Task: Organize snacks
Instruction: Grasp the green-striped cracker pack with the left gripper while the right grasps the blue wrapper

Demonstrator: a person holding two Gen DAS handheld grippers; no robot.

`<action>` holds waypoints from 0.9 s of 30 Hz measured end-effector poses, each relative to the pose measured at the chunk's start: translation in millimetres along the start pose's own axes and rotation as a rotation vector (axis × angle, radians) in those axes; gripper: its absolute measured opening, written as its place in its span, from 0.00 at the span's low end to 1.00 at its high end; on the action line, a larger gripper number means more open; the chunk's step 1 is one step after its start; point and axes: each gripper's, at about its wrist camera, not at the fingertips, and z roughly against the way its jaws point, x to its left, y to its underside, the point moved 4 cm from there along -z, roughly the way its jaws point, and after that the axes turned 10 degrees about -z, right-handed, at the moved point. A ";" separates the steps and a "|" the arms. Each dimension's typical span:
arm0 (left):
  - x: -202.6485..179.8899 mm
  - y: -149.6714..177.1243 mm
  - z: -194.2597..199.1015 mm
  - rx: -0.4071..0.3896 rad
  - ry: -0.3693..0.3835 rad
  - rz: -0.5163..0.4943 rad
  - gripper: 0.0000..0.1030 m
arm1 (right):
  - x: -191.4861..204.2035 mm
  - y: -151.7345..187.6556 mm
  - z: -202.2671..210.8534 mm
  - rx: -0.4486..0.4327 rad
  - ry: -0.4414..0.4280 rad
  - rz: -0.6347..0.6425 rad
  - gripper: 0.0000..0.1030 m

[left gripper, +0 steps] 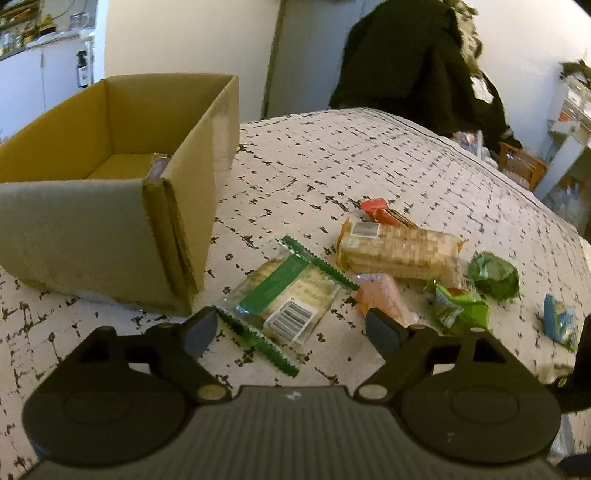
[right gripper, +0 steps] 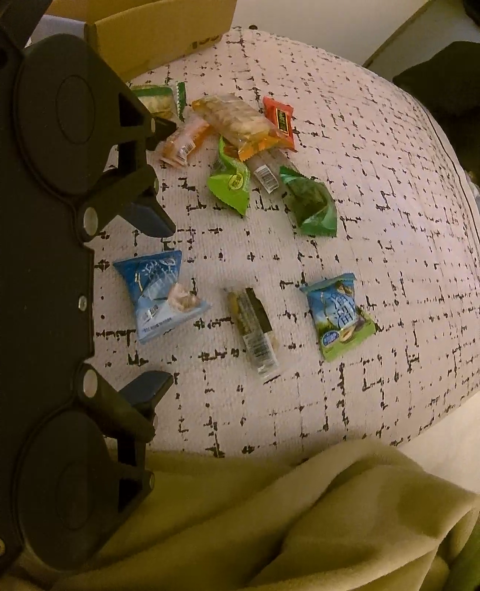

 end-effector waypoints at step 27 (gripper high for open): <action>2.8 -5.7 -0.4 0.033 -0.132 0.059 0.46 | 6.8 5.9 -0.9 -0.024 0.024 0.106 0.71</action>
